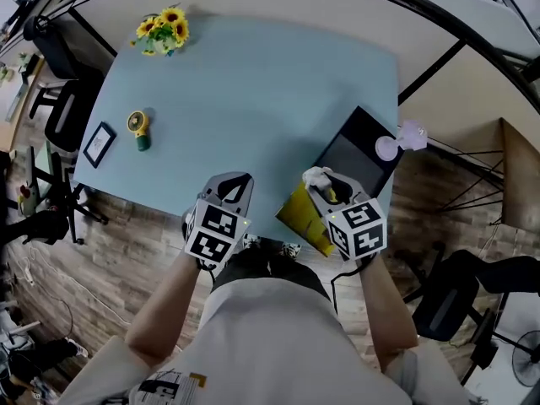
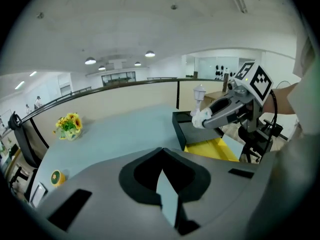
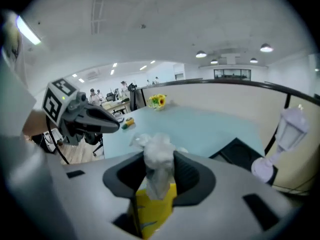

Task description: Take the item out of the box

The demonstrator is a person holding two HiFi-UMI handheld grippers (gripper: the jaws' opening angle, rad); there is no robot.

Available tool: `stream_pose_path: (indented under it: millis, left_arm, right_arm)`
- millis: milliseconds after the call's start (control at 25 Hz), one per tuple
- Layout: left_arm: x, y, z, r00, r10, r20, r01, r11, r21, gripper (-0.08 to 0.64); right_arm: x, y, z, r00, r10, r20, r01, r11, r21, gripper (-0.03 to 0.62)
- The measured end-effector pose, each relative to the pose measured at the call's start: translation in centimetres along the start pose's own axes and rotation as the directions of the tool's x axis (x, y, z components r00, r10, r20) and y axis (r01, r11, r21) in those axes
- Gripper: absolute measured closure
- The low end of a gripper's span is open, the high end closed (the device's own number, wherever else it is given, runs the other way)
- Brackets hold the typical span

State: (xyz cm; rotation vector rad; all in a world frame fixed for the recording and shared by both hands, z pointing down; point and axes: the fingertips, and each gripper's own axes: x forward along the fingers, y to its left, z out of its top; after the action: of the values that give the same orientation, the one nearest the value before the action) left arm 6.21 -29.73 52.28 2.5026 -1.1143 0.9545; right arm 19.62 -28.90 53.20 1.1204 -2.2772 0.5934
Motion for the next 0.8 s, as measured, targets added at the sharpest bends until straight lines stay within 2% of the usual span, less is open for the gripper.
stream_pose_path:
  millis: [160,280,520,800]
  left_arm:
    - [-2.3,1.6,3.9,0.996,0.025,0.082,-0.027,0.999,0.026,0.555]
    - [-4.0,2.8,7.0,0.987,0.045,0.152,-0.053,0.998,0.045,0.555]
    - [-7.4,3.8,12.7,0.959,0.057,0.277,-0.088,0.991,0.101,0.555]
    - [-12.2,3.5,18.0,0.908,0.03,0.418,-0.105,0.982,0.157,0.555]
  right_arm:
    - [-3.4,0.0,6.2,0.989,-0.041,0.146,0.045,0.999,-0.025,0.436]
    - [-6.3,0.2,10.7,0.962,-0.064,0.267,0.076,0.996,-0.036,0.436]
    - [-12.4,1.3,17.6,0.881,-0.098,0.463,0.13,0.991,-0.037,0.436]
    - [-19.5,2.9,22.4,0.776,-0.142,0.615,0.198,0.98,-0.023,0.436]
